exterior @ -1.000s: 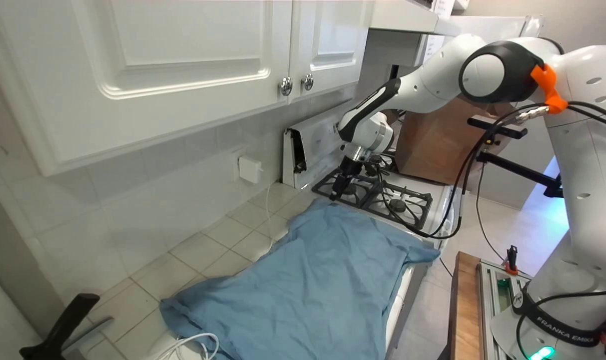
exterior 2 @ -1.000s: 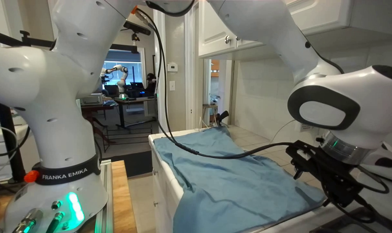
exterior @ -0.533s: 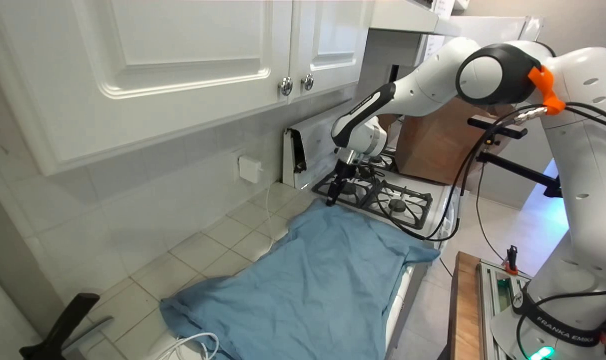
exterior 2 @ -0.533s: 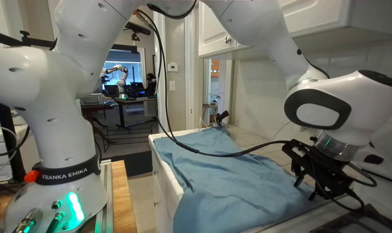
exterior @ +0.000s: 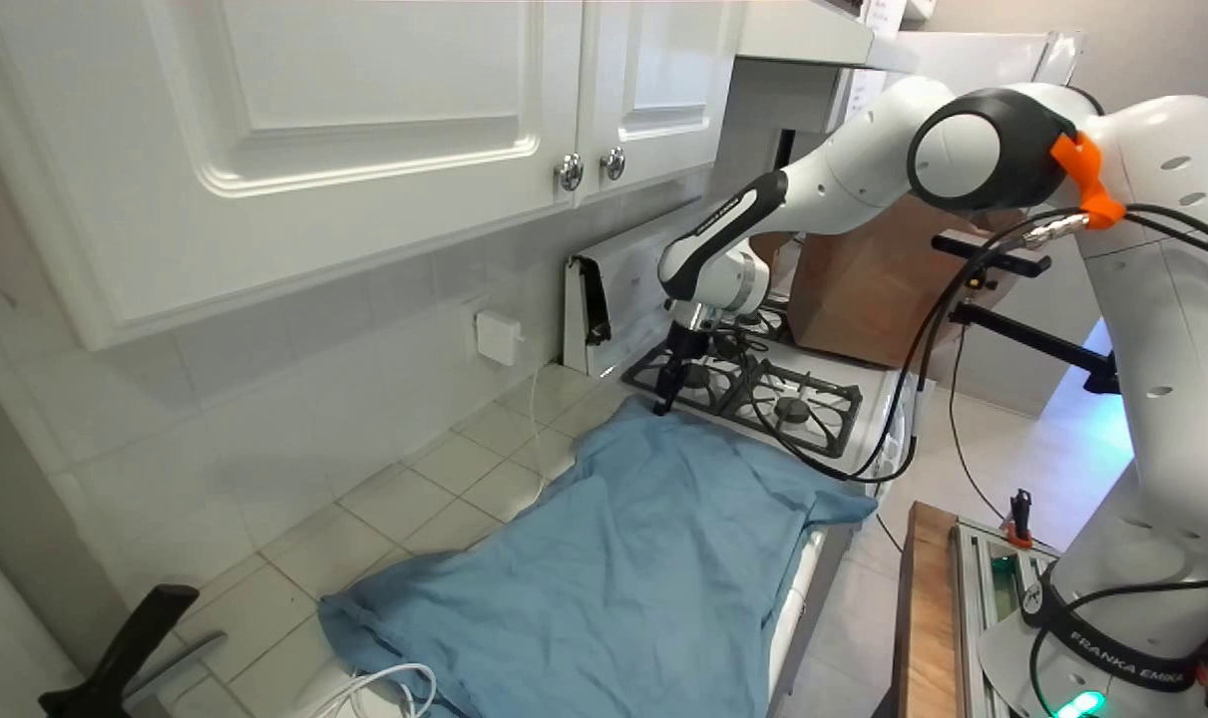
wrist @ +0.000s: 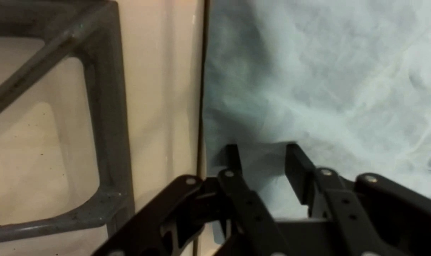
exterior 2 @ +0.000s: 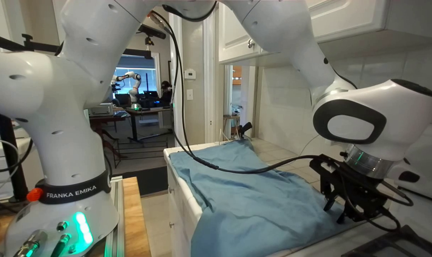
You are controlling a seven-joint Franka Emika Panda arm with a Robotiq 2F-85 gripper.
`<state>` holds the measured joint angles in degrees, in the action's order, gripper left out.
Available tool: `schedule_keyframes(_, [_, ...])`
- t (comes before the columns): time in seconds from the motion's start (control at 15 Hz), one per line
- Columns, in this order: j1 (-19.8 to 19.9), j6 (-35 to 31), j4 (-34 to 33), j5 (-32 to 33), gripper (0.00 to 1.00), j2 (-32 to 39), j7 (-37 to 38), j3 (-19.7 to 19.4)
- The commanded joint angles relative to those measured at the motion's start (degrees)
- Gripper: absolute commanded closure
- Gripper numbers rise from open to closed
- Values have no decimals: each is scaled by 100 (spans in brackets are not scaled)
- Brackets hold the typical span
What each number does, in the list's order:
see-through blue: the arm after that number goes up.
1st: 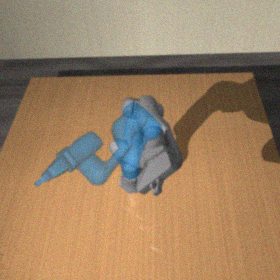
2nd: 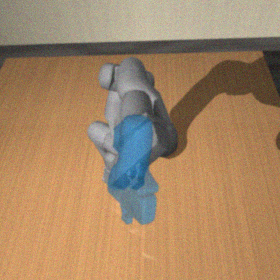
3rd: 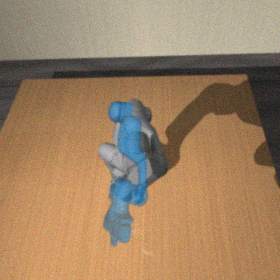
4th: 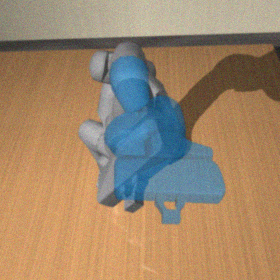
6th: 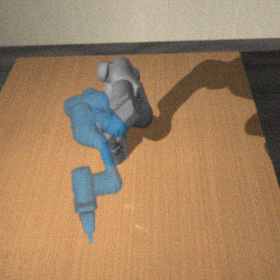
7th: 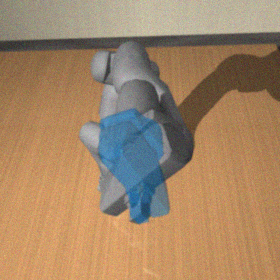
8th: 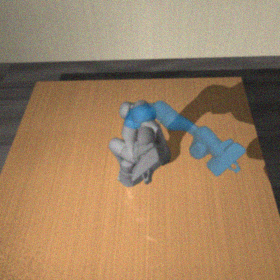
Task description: Fold the blue pillowcase in half from right to left.
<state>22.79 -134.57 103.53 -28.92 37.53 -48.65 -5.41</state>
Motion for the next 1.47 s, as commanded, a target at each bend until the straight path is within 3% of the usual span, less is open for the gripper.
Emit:
schedule_keyframes(0.0, [80,-91,14,339,32,22,261,112])
schedule_keyframes(0.27, [12,-177,51,554,4,-86,283,136])
schedule_keyframes(0.33, [11,-196,43,610,1,-80,301,144])
schedule_keyframes(1.0, [116,-412,10,763,0,91,281,275])
schedule_keyframes(1.07, [139,-480,6,732,5,119,257,310])
schedule_keyframes(1.13, [158,-541,2,718,20,147,255,343])
schedule_keyframes(1.27, [191,-648,-4,722,30,208,250,398])
schedule_keyframes(1.4, [215,-744,15,728,46,202,250,433])
